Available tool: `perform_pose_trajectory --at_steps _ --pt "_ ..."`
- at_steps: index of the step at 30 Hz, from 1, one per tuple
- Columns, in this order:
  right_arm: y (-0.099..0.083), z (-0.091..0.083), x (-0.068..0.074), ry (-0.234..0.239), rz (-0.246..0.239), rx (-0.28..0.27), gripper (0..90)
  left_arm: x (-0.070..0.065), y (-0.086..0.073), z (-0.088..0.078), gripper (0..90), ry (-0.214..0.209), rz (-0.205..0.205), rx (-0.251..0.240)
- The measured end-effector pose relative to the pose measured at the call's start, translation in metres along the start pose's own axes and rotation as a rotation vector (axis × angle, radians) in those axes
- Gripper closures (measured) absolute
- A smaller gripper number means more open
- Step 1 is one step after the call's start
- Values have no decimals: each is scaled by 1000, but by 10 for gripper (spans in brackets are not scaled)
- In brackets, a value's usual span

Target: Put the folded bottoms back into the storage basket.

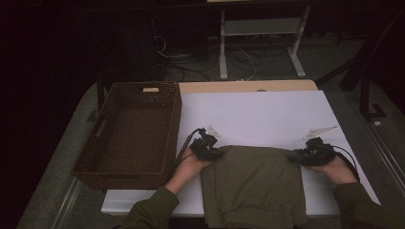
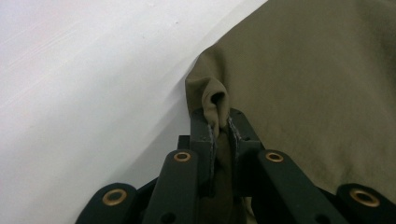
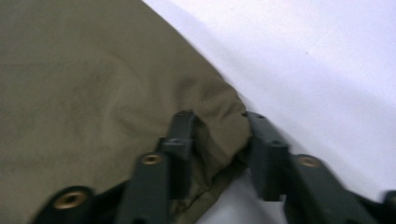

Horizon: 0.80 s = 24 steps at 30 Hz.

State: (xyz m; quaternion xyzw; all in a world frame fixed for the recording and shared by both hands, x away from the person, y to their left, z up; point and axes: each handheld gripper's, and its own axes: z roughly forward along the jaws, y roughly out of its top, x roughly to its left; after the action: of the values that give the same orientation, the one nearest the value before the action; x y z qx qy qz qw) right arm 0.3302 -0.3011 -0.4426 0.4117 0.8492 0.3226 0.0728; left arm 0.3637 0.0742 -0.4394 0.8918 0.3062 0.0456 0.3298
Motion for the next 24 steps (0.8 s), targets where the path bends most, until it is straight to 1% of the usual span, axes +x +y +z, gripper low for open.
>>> perform_pose_trajectory --at_steps 2,4,6,9,11,16,18,21,24 --pt "0 0 2 10 -8 4 770 -1 0 0 827 4 -3 -2" --pt "2 -1 4 5 -19 8 798 -3 0 -1 834 15 4 -4" --pt "3 -2 6 -2 -20 13 808 -4 0 -1 838 24 1 -5" --pt "4 -4 5 -2 -8 11 813 -5 0 -2 839 28 -7 -7" --pt "5 -6 6 -8 -11 8 814 -5 -1 -4 839 28 -13 -12" --pt "9 -12 9 -21 -19 -4 816 -4 1 -11 841 25 -12 -43" --pt "11 -14 9 -24 -21 -12 816 -3 2 -14 841 26 -22 -57" --pt "14 -16 7 -27 -14 -28 816 -2 6 -15 840 44 -36 -70" --pt "18 -17 4 -35 -9 -39 816 0 9 -13 841 61 -41 -77"
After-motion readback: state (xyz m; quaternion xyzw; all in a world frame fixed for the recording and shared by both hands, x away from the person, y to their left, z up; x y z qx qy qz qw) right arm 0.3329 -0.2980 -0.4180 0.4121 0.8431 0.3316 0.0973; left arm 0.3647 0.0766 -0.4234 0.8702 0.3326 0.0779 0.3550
